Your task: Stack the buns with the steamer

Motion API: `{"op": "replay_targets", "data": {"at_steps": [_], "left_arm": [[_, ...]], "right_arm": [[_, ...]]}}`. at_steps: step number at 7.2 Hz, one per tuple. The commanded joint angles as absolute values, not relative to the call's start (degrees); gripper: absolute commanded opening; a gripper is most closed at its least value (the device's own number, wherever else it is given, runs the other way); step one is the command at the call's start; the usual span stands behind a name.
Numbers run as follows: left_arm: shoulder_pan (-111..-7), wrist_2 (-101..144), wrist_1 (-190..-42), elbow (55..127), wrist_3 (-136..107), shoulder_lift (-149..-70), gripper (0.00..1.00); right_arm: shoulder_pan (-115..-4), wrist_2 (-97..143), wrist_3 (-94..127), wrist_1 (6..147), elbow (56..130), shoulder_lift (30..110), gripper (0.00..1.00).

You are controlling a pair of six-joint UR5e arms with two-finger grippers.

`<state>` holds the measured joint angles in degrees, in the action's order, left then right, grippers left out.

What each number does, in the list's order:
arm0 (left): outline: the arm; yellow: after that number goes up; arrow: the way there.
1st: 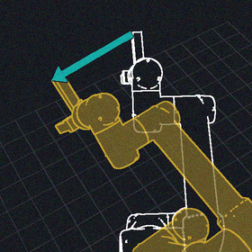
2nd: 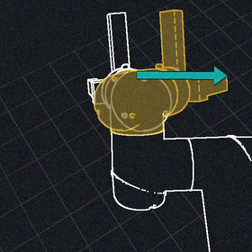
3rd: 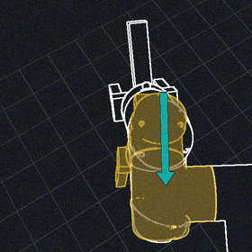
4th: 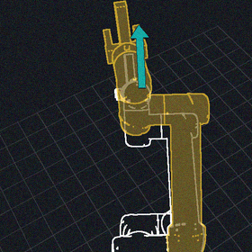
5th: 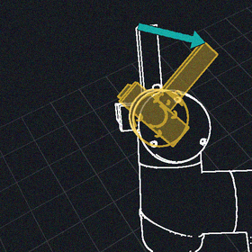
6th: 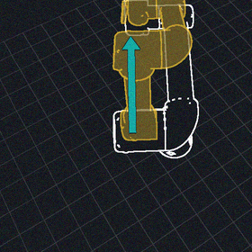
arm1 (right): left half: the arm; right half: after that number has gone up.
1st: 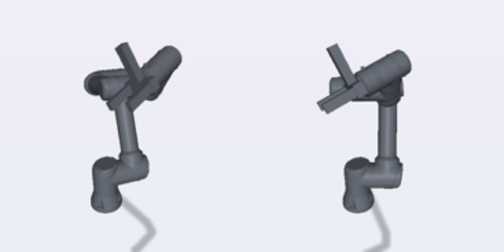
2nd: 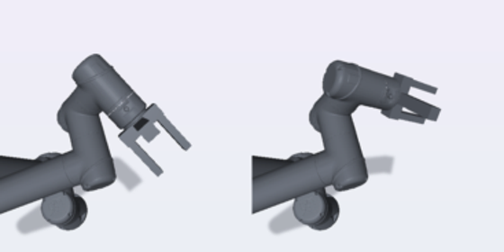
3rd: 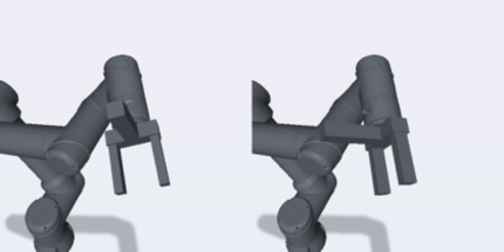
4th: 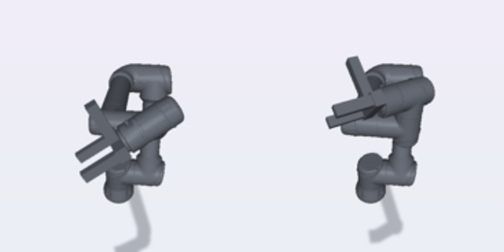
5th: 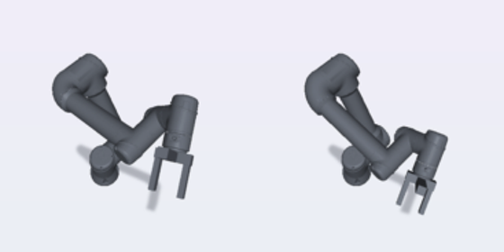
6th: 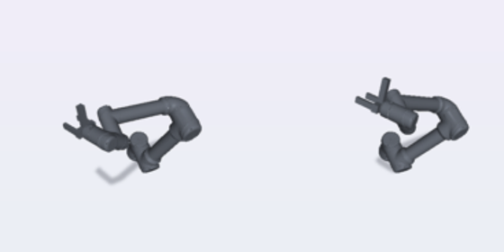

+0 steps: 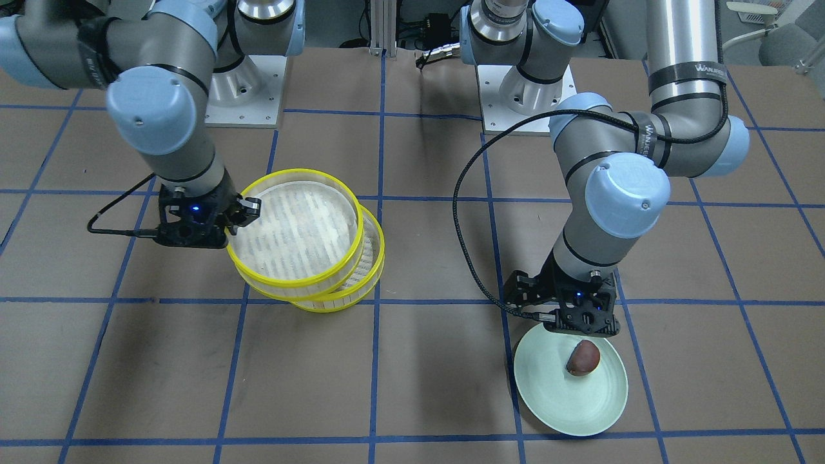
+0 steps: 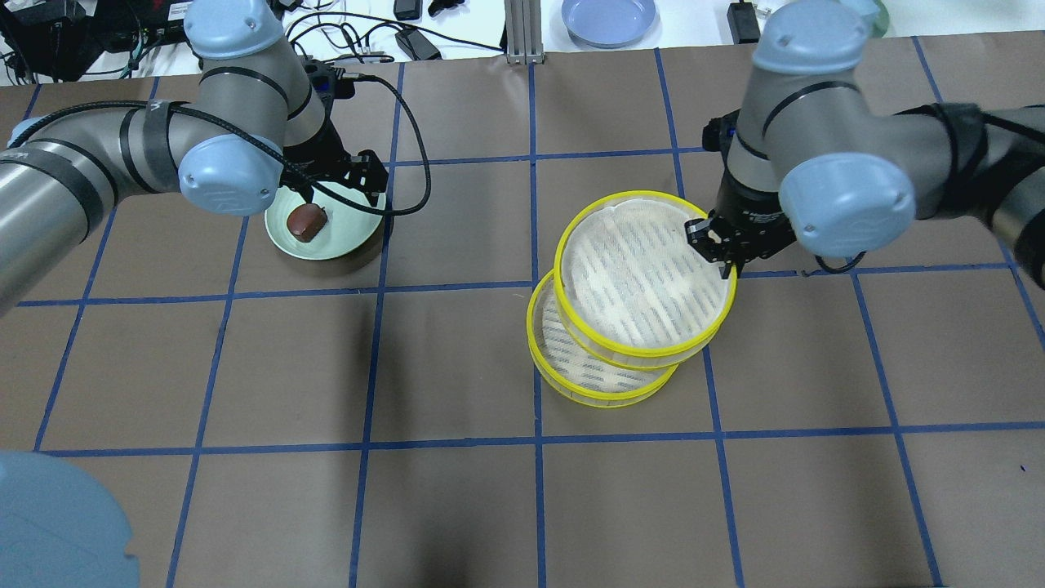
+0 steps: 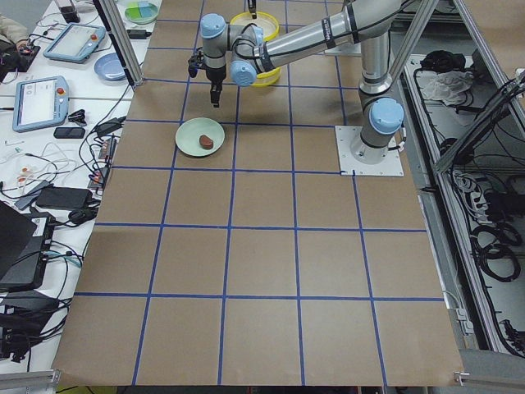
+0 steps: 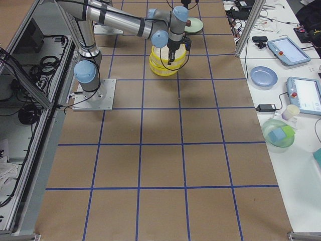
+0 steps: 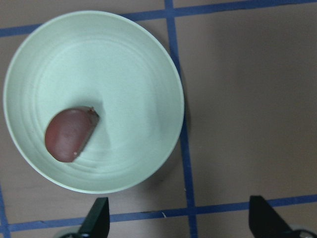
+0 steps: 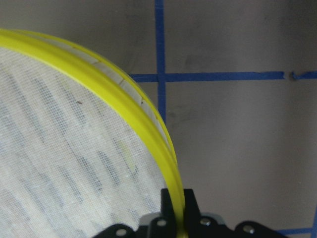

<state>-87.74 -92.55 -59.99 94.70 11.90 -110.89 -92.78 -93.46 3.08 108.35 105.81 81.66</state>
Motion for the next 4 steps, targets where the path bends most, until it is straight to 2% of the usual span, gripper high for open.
{"op": "replay_targets", "data": {"at_steps": [1,4], "left_arm": [[-83.2,-98.0,-59.4,94.8,32.8,-113.5,1.0],[-82.4,-97.0,-50.8,95.0,33.7,-118.1,0.98]], "right_arm": [[-94.8,-93.6,4.0,112.9,109.3,80.9,0.0],[-95.1,-93.2,4.0,112.9,109.4,79.8,0.0]]}}
